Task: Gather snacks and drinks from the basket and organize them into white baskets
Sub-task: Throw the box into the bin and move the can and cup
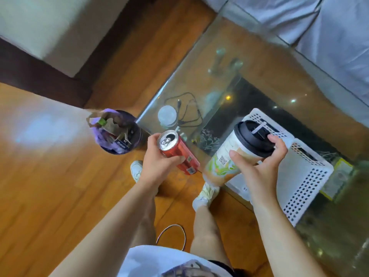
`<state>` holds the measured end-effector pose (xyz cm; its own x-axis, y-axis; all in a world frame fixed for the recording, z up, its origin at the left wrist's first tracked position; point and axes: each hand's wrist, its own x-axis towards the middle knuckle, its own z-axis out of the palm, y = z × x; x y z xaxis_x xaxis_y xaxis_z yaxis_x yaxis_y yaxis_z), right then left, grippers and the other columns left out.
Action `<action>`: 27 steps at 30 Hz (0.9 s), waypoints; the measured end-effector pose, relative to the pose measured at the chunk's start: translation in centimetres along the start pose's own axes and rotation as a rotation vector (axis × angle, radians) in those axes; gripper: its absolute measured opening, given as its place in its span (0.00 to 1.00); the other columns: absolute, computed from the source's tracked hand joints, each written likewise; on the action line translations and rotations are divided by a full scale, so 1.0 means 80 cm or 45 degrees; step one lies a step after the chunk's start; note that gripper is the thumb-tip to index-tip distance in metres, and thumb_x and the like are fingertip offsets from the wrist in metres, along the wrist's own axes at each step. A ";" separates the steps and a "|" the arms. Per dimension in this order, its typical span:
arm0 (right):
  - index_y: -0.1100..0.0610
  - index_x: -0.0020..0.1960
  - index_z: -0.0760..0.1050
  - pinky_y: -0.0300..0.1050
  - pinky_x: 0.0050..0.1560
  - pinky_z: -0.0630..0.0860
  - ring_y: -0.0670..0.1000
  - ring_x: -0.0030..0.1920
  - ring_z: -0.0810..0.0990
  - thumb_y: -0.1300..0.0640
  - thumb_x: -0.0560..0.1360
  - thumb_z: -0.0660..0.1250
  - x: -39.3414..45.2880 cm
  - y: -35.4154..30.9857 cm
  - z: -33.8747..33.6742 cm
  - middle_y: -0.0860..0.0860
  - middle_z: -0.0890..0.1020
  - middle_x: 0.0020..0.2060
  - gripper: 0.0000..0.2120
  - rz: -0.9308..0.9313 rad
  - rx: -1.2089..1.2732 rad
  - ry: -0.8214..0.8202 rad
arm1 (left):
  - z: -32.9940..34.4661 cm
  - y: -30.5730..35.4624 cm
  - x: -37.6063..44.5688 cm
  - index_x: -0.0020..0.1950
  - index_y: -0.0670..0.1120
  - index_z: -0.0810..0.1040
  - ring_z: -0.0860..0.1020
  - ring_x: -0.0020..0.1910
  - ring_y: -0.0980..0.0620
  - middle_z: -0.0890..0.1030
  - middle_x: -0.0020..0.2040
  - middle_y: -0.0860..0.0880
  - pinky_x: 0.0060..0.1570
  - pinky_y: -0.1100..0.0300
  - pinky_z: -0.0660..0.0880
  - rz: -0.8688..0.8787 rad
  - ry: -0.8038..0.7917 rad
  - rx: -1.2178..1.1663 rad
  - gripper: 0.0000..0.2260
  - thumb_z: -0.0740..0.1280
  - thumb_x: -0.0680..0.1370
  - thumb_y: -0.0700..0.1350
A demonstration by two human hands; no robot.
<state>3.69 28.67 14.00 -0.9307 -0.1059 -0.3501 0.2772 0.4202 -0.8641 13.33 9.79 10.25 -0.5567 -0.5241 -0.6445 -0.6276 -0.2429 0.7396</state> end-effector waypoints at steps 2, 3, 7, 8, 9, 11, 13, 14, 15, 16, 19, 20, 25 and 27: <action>0.41 0.60 0.58 0.36 0.52 0.76 0.34 0.54 0.75 0.60 0.61 0.77 -0.008 -0.011 0.051 0.43 0.70 0.58 0.38 -0.015 -0.004 -0.076 | -0.054 -0.009 0.007 0.57 0.53 0.66 0.79 0.49 0.52 0.79 0.48 0.55 0.47 0.54 0.78 -0.019 0.094 0.040 0.32 0.75 0.56 0.45; 0.42 0.59 0.58 0.32 0.51 0.74 0.34 0.54 0.75 0.60 0.61 0.77 -0.011 -0.016 0.077 0.45 0.71 0.59 0.38 -0.022 -0.015 -0.108 | -0.082 -0.014 0.012 0.57 0.54 0.66 0.79 0.49 0.55 0.78 0.47 0.58 0.48 0.54 0.78 -0.020 0.139 0.050 0.33 0.76 0.56 0.44; 0.45 0.57 0.59 0.29 0.48 0.71 0.34 0.50 0.74 0.63 0.59 0.78 -0.024 -0.034 0.181 0.45 0.70 0.55 0.38 -0.081 -0.109 -0.219 | -0.188 -0.035 0.029 0.59 0.62 0.67 0.76 0.50 0.62 0.73 0.50 0.67 0.43 0.65 0.75 0.005 0.246 0.099 0.35 0.77 0.60 0.38; 0.46 0.57 0.59 0.26 0.46 0.70 0.35 0.51 0.74 0.63 0.58 0.79 -0.027 -0.038 0.206 0.46 0.70 0.55 0.38 -0.103 -0.128 -0.242 | -0.211 -0.041 0.035 0.58 0.62 0.67 0.76 0.50 0.61 0.73 0.50 0.66 0.41 0.67 0.75 -0.002 0.276 0.114 0.34 0.77 0.61 0.37; 0.47 0.56 0.59 0.24 0.45 0.69 0.36 0.51 0.73 0.64 0.58 0.79 -0.029 -0.042 0.230 0.47 0.69 0.56 0.38 -0.127 -0.145 -0.264 | -0.234 -0.046 0.040 0.57 0.62 0.68 0.76 0.49 0.60 0.73 0.49 0.65 0.38 0.70 0.73 -0.018 0.316 0.119 0.34 0.77 0.61 0.36; 0.49 0.56 0.59 0.22 0.46 0.68 0.34 0.50 0.72 0.65 0.57 0.79 -0.029 -0.048 0.277 0.45 0.68 0.54 0.38 -0.182 -0.173 -0.307 | -0.272 -0.057 0.054 0.56 0.59 0.67 0.76 0.46 0.59 0.74 0.48 0.63 0.33 0.76 0.71 -0.044 0.405 0.092 0.33 0.76 0.60 0.34; 0.49 0.56 0.59 0.24 0.48 0.69 0.38 0.47 0.72 0.65 0.57 0.78 -0.026 -0.050 0.317 0.39 0.67 0.52 0.37 -0.202 -0.207 -0.352 | -0.296 -0.069 0.070 0.56 0.57 0.66 0.76 0.45 0.60 0.74 0.47 0.62 0.31 0.79 0.70 -0.070 0.467 0.042 0.32 0.75 0.61 0.34; 0.49 0.57 0.60 0.27 0.50 0.70 0.40 0.49 0.71 0.65 0.57 0.78 -0.023 -0.049 0.337 0.39 0.67 0.53 0.37 -0.207 -0.228 -0.374 | -0.306 -0.076 0.080 0.56 0.57 0.66 0.76 0.45 0.60 0.74 0.48 0.60 0.31 0.78 0.70 -0.083 0.484 0.010 0.31 0.75 0.62 0.34; 0.49 0.59 0.60 0.32 0.54 0.71 0.43 0.53 0.71 0.64 0.57 0.78 -0.018 -0.047 0.355 0.40 0.69 0.55 0.38 -0.214 -0.251 -0.399 | -0.313 -0.082 0.090 0.57 0.56 0.65 0.76 0.45 0.59 0.74 0.49 0.58 0.32 0.76 0.71 -0.091 0.490 -0.018 0.31 0.74 0.63 0.35; 0.49 0.63 0.61 0.36 0.58 0.71 0.45 0.58 0.71 0.63 0.58 0.78 -0.012 -0.043 0.373 0.44 0.69 0.58 0.40 -0.231 -0.285 -0.429 | -0.318 -0.090 0.102 0.57 0.55 0.65 0.76 0.46 0.58 0.74 0.50 0.55 0.33 0.75 0.72 -0.097 0.489 -0.044 0.30 0.73 0.64 0.35; 0.46 0.72 0.56 0.36 0.61 0.66 0.45 0.66 0.65 0.59 0.59 0.78 0.009 -0.026 0.419 0.47 0.66 0.64 0.49 -0.332 -0.490 -0.526 | -0.319 -0.110 0.140 0.59 0.52 0.64 0.76 0.51 0.51 0.73 0.56 0.48 0.39 0.72 0.73 -0.112 0.504 -0.126 0.27 0.70 0.65 0.35; 0.45 0.73 0.54 0.33 0.59 0.65 0.44 0.65 0.64 0.58 0.59 0.78 0.017 -0.017 0.434 0.47 0.66 0.65 0.50 -0.356 -0.558 -0.555 | -0.317 -0.119 0.155 0.59 0.52 0.64 0.76 0.53 0.49 0.73 0.58 0.46 0.44 0.67 0.74 -0.117 0.526 -0.146 0.27 0.70 0.65 0.35; 0.43 0.74 0.53 0.33 0.56 0.66 0.48 0.65 0.68 0.58 0.62 0.78 0.050 0.044 0.500 0.49 0.65 0.64 0.49 -0.397 -0.742 -0.678 | -0.299 -0.167 0.219 0.57 0.56 0.64 0.75 0.57 0.47 0.74 0.59 0.47 0.54 0.53 0.75 -0.130 0.554 -0.059 0.28 0.69 0.65 0.33; 0.43 0.73 0.54 0.36 0.58 0.68 0.49 0.66 0.68 0.60 0.62 0.78 0.056 0.068 0.516 0.49 0.65 0.64 0.49 -0.417 -0.766 -0.695 | -0.291 -0.184 0.235 0.57 0.57 0.64 0.75 0.56 0.48 0.74 0.58 0.49 0.52 0.53 0.76 -0.126 0.504 -0.007 0.29 0.69 0.64 0.33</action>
<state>10.87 -6.70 -7.25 -0.6544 -0.6566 -0.3750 -0.3005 0.6809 -0.6679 24.77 -15.52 -8.24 -0.2401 -0.7716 -0.5891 -0.6642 -0.3120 0.6793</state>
